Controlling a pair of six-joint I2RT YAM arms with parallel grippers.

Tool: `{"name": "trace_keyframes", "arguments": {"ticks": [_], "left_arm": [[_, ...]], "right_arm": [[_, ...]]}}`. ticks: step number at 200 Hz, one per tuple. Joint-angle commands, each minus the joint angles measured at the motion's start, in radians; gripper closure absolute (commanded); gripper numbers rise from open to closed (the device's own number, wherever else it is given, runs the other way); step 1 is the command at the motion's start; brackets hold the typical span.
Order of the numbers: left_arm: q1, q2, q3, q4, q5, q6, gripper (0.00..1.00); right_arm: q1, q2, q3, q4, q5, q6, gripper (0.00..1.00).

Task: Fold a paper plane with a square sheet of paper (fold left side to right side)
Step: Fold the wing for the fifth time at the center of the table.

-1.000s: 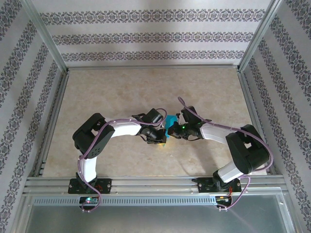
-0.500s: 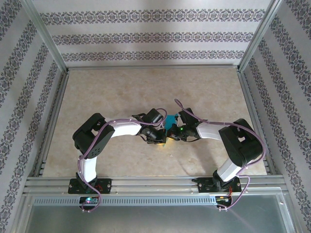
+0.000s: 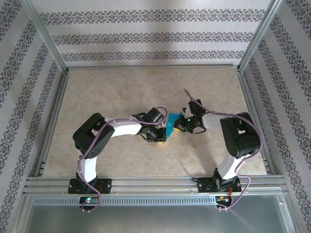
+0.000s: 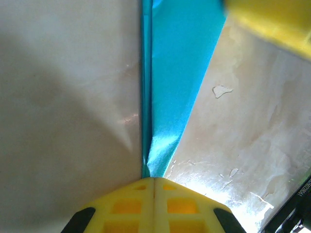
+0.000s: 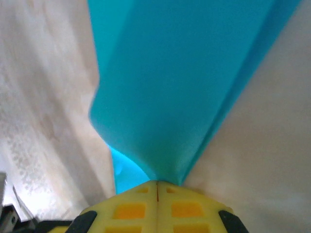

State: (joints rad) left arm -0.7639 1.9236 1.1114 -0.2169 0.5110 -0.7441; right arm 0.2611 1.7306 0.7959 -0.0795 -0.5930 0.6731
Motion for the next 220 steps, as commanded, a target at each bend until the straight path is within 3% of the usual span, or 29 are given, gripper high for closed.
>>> {"name": "trace_keyframes", "arguments": {"ticks": [1, 45, 78, 123, 220], "left_arm": [[-0.012, 0.039, -0.029, -0.132, -0.02, 0.016, 1.0], [-0.014, 0.038, -0.021, -0.122, -0.018, 0.012, 1.0], [-0.014, 0.034, -0.015, -0.123, -0.018, 0.012, 1.0], [-0.014, 0.034, -0.013, -0.124, -0.016, 0.014, 1.0], [-0.014, 0.035, -0.017, -0.122, -0.017, 0.013, 1.0]], "right_arm": [[-0.028, -0.026, 0.035, -0.022, 0.063, -0.044, 1.0], [-0.021, -0.142, 0.002, -0.029, 0.032, -0.025, 1.0], [0.043, -0.174, -0.031, -0.006, 0.038, 0.016, 1.0], [0.111, -0.085, -0.015, 0.063, 0.066, 0.047, 1.0], [0.115, 0.036, 0.086, 0.034, 0.123, -0.001, 1.0]]}}
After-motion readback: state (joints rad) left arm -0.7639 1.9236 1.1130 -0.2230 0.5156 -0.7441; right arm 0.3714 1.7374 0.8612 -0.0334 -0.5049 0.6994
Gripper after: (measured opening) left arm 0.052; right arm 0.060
